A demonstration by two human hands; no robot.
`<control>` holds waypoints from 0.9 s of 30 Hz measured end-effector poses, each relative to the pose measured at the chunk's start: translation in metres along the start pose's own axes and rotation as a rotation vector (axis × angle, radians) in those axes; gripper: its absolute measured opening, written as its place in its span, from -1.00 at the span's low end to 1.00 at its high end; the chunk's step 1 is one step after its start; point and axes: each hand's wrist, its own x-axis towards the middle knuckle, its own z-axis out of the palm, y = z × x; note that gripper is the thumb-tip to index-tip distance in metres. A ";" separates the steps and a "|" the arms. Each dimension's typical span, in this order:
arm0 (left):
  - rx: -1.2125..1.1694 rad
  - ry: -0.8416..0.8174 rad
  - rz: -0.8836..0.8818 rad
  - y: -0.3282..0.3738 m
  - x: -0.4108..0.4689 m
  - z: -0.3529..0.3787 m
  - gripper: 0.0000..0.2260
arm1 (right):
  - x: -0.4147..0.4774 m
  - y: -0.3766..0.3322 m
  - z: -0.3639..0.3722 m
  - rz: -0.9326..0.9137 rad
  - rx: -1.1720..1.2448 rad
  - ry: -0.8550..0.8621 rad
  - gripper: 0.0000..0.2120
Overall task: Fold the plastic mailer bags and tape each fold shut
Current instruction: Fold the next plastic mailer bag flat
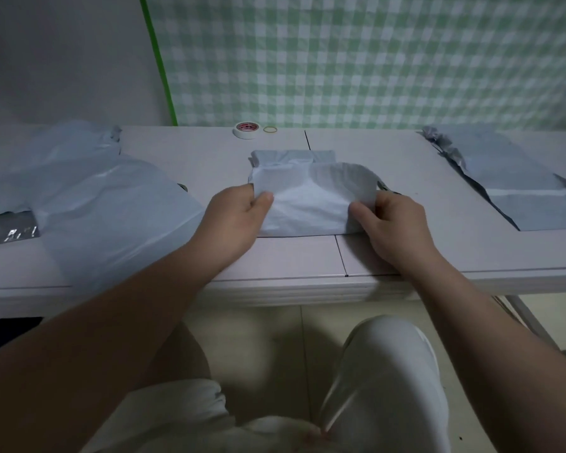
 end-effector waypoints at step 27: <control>0.277 0.131 0.029 -0.013 0.013 0.021 -0.76 | 0.017 -0.009 0.024 0.199 -0.305 0.092 -0.84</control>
